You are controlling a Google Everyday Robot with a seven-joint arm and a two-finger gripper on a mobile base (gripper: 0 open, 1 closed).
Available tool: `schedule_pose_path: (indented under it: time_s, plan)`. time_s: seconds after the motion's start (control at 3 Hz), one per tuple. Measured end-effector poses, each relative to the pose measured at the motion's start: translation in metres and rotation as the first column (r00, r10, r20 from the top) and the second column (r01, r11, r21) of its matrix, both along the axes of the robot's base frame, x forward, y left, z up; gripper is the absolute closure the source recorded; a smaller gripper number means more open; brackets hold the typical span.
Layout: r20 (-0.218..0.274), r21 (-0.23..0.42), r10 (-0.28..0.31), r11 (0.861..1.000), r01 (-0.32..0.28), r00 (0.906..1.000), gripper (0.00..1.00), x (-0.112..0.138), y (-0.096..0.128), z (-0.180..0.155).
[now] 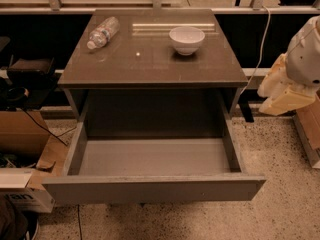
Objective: Close top drawer
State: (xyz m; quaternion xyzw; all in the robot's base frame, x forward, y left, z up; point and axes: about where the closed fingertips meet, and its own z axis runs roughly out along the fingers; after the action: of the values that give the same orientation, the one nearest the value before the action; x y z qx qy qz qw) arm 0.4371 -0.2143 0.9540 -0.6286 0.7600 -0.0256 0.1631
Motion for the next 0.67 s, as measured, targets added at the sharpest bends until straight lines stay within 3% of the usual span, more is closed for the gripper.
schedule_pose_path:
  time_s: [0.33, 0.67]
  plan:
    - [-0.031, -0.008, 0.058, 0.998, -0.058, 0.9978, 0.92, -0.0001, -0.0005, -0.0439]
    - [-0.03, -0.019, 0.061, 0.998, -0.061, 0.9977, 1.0, -0.0024, 0.0009, -0.0434]
